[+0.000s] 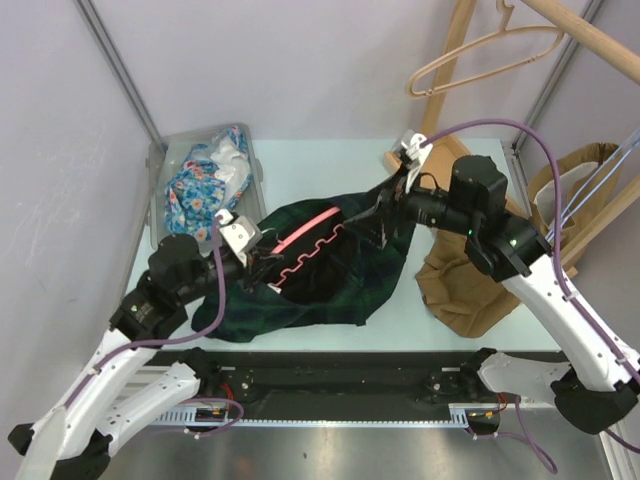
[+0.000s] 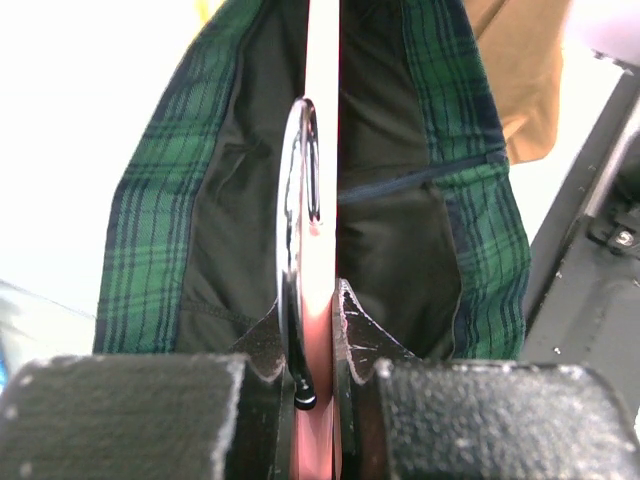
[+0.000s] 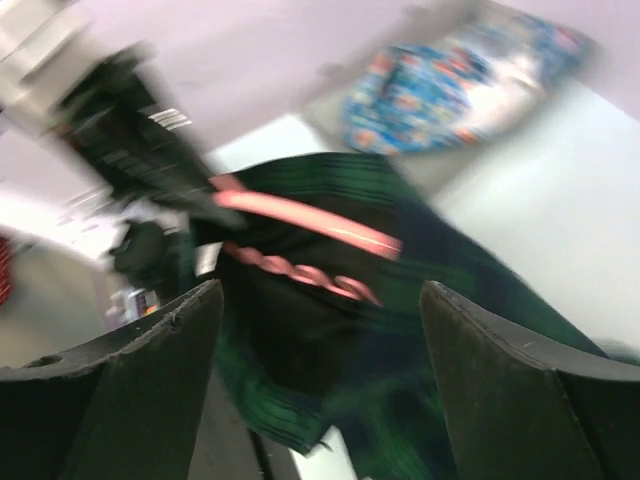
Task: Place the skirt on the hanger
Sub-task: Pass the hanger from the left arm to the right
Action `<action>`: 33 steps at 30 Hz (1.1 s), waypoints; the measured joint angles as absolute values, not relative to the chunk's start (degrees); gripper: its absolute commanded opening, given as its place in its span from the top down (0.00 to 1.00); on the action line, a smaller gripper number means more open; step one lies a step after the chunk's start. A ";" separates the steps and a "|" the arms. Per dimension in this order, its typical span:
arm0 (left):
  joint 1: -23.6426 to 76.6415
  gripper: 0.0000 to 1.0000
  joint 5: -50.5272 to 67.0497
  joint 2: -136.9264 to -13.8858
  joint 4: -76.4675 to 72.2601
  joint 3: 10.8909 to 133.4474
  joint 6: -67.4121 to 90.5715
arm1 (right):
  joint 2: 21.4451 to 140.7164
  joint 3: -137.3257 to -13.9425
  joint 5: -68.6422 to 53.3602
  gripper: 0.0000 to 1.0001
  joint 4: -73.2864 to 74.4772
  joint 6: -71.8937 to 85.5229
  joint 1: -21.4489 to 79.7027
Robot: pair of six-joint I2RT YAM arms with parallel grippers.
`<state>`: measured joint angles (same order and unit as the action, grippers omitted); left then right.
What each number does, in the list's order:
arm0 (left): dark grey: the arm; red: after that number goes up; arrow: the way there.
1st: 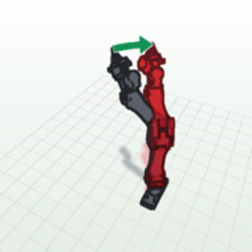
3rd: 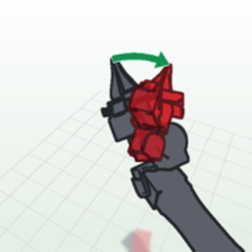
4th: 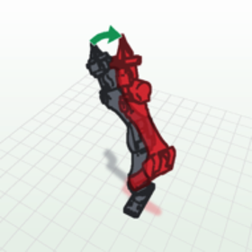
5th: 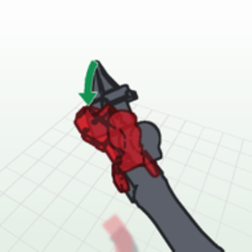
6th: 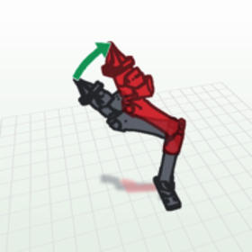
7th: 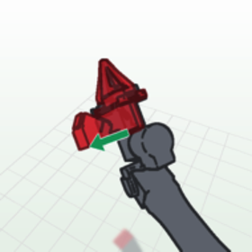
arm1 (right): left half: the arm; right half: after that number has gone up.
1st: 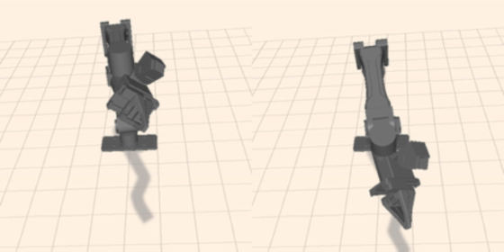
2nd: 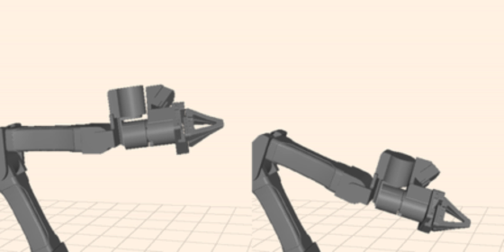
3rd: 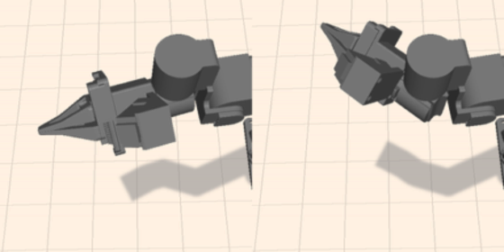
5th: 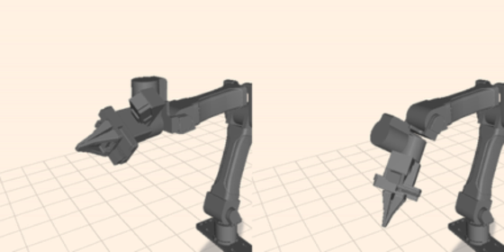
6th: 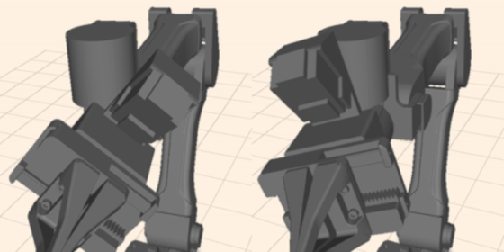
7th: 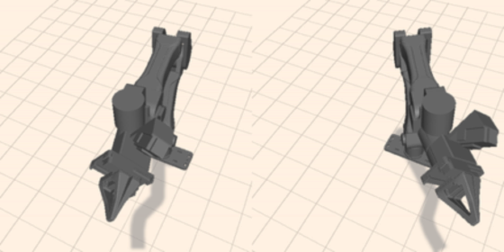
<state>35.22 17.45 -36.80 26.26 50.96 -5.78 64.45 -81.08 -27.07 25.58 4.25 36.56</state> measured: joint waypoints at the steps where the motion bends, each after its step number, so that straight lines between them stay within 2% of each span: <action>1: 35.22 1.00 18.52 -37.82 27.97 53.52 -6.63 | 64.14 -81.80 -27.51 0.15 25.65 3.62 38.68; 5: 35.22 1.00 23.07 -42.96 33.67 63.59 -10.50 | 66.41 -88.53 -27.27 0.16 29.58 -2.39 48.69; 9: 35.22 1.00 27.33 -46.26 36.88 67.22 -13.08 | 70.39 -94.98 -24.47 0.16 34.39 -8.88 56.62; 14: 35.22 1.00 30.24 -48.14 40.56 67.26 -14.17 | 72.42 -95.50 -21.74 0.16 38.92 -13.06 58.06; 19: 35.22 1.00 32.56 -48.66 43.53 67.37 -15.70 | 75.59 -95.59 -19.88 0.23 42.41 -15.97 58.11; 27: 35.22 1.00 37.60 -53.23 49.58 71.31 -19.77 | 81.19 -96.47 -19.92 0.48 47.31 -20.01 58.22; 28: 35.22 1.00 37.98 -53.58 50.06 71.50 -20.16 | 81.38 -96.47 -20.01 0.55 47.62 -20.29 58.19; 30: 35.22 1.00 38.74 -54.15 51.09 71.75 -21.17 | 81.49 -96.47 -20.40 0.59 48.14 -20.88 58.06; 33: 35.22 1.00 39.44 -54.33 52.29 71.90 -22.57 | 81.54 -96.75 -21.91 0.73 48.82 -21.32 57.89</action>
<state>35.22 39.44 -54.33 52.29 71.90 -22.57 81.54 -96.75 -21.91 48.82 -21.32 57.89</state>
